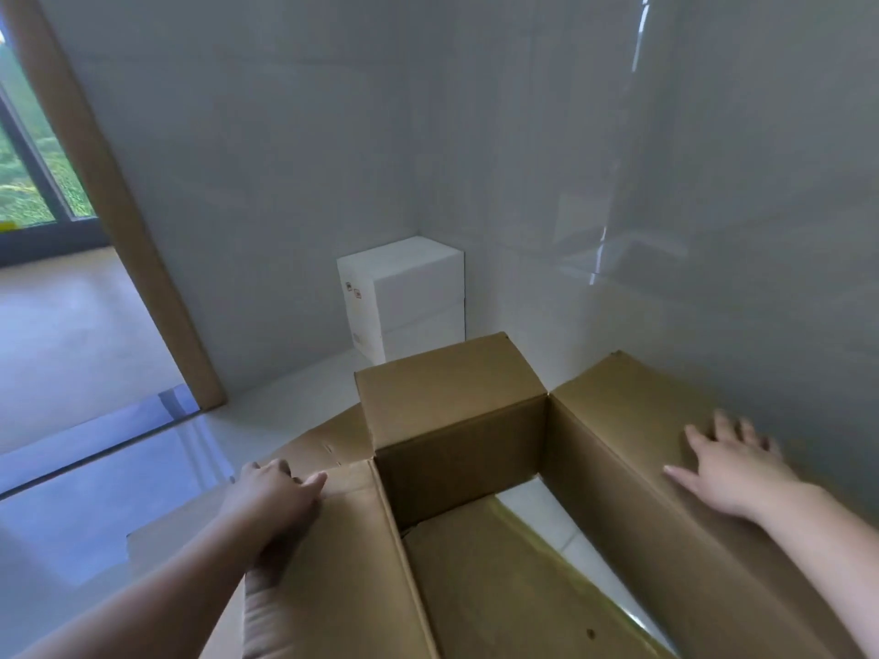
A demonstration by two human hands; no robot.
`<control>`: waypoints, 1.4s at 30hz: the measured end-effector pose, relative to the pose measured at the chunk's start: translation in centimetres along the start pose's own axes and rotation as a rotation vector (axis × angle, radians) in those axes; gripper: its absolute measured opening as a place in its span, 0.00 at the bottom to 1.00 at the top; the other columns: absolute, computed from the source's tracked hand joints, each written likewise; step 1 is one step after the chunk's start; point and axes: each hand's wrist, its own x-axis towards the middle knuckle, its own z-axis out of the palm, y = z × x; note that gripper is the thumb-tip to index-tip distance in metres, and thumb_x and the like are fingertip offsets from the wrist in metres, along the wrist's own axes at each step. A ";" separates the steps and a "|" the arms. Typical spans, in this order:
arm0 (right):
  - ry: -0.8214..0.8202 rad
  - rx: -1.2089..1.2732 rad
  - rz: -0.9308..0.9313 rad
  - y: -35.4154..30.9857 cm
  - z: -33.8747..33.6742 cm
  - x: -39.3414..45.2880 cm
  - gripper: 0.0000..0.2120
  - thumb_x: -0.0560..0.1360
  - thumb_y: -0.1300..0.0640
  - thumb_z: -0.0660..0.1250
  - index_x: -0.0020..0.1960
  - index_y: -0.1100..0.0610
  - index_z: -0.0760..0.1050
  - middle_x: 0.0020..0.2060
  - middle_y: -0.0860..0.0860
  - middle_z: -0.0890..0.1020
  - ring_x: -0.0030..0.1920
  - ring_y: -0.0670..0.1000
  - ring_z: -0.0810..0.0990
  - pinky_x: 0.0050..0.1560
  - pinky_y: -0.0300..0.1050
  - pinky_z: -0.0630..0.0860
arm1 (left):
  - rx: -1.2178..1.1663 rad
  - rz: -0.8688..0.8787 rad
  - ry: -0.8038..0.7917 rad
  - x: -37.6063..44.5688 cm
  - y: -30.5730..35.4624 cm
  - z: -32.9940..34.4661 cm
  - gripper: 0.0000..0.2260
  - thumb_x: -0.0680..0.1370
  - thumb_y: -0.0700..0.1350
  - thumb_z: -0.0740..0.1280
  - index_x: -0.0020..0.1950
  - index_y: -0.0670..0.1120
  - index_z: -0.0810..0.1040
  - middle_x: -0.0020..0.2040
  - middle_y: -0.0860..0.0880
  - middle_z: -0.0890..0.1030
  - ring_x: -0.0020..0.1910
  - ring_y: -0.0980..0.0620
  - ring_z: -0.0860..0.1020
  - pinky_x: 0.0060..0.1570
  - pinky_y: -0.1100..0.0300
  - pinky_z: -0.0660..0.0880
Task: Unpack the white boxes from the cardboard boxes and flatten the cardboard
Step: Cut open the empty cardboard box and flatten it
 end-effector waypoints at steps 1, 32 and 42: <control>-0.002 -0.001 0.002 0.1 0.0 -0.1 0.37 0.75 0.31 0.49 0.78 0.49 0.49 0.77 0.58 0.45 0.76 0.63 0.47 0.74 0.61 0.52 | -0.068 -0.032 -0.008 -0.5 0.2 -0.3 0.27 0.74 0.66 0.61 0.59 0.45 0.73 0.54 0.45 0.74 0.44 0.51 0.72 0.45 0.57 0.71; 0.011 -0.073 -0.172 -7.8 -3.7 -3.1 0.34 0.77 0.37 0.56 0.78 0.50 0.51 0.77 0.59 0.45 0.77 0.62 0.46 0.74 0.61 0.49 | -0.934 0.019 0.152 -5.0 11.9 -8.7 0.07 0.75 0.37 0.59 0.51 0.41 0.73 0.46 0.46 0.78 0.44 0.43 0.78 0.44 0.51 0.78; -0.022 -0.080 -0.194 -8.2 -3.4 -3.1 0.34 0.77 0.36 0.54 0.78 0.51 0.53 0.77 0.58 0.47 0.77 0.61 0.47 0.74 0.61 0.49 | -0.982 -0.183 0.178 -1.7 9.2 -6.3 0.08 0.74 0.38 0.59 0.52 0.40 0.71 0.47 0.40 0.77 0.47 0.38 0.78 0.51 0.44 0.78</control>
